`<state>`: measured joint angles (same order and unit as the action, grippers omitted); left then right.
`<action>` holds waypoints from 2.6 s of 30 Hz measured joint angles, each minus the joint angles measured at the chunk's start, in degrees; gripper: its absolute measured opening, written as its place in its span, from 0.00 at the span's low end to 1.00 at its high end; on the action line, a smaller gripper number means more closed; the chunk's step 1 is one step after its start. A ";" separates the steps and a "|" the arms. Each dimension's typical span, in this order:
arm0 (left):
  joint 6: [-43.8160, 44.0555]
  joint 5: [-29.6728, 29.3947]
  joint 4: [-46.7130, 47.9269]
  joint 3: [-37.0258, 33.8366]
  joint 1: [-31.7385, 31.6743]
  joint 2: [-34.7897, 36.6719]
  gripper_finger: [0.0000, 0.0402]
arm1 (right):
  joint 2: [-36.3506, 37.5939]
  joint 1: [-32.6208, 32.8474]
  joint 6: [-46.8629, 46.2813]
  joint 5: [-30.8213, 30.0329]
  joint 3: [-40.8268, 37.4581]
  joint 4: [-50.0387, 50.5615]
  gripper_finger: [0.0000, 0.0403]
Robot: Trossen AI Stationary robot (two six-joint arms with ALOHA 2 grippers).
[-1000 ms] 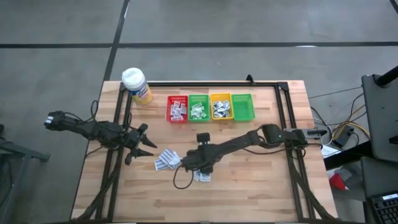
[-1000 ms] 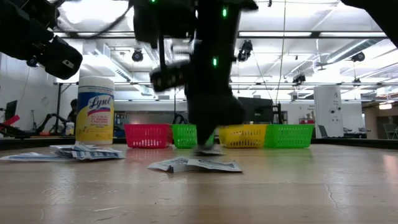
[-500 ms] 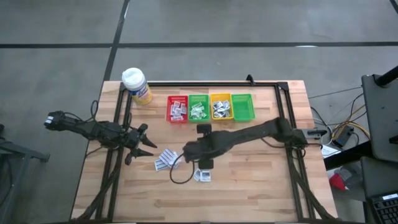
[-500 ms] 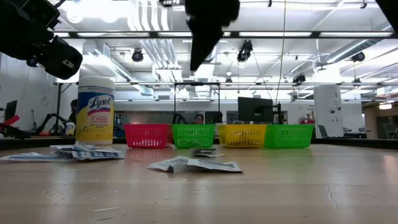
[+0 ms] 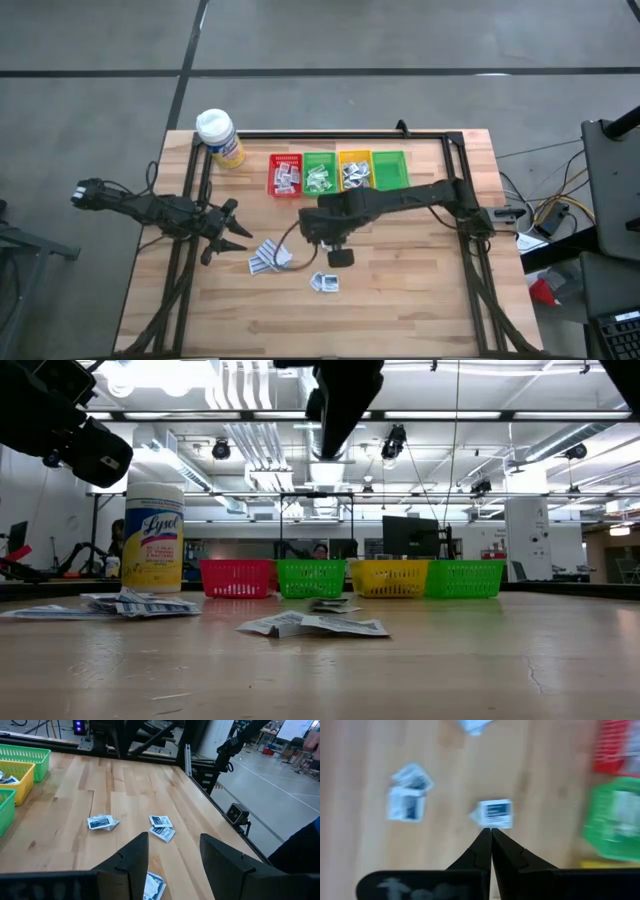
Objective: Pick & Place First Aid Supplies
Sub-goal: Put the alcohol pad into the yellow bin
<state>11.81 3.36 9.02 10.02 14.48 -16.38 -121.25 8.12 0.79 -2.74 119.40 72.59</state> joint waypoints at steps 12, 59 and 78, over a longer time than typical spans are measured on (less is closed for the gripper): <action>0.07 0.00 0.00 0.00 0.01 0.00 0.43 | 0.02 -8.54 14.71 16.25 -5.57 -3.19 0.22; 6.21 -3.48 -0.90 0.00 0.02 -0.26 0.43 | -15.63 -14.70 33.92 23.77 -7.02 -11.23 0.38; 6.21 -3.45 -0.87 0.00 0.02 -0.26 0.43 | -15.64 -13.59 34.89 23.85 -7.44 -11.53 0.39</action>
<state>18.02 -0.10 8.14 10.02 14.50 -16.64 -136.89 -5.48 35.68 21.11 111.96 61.06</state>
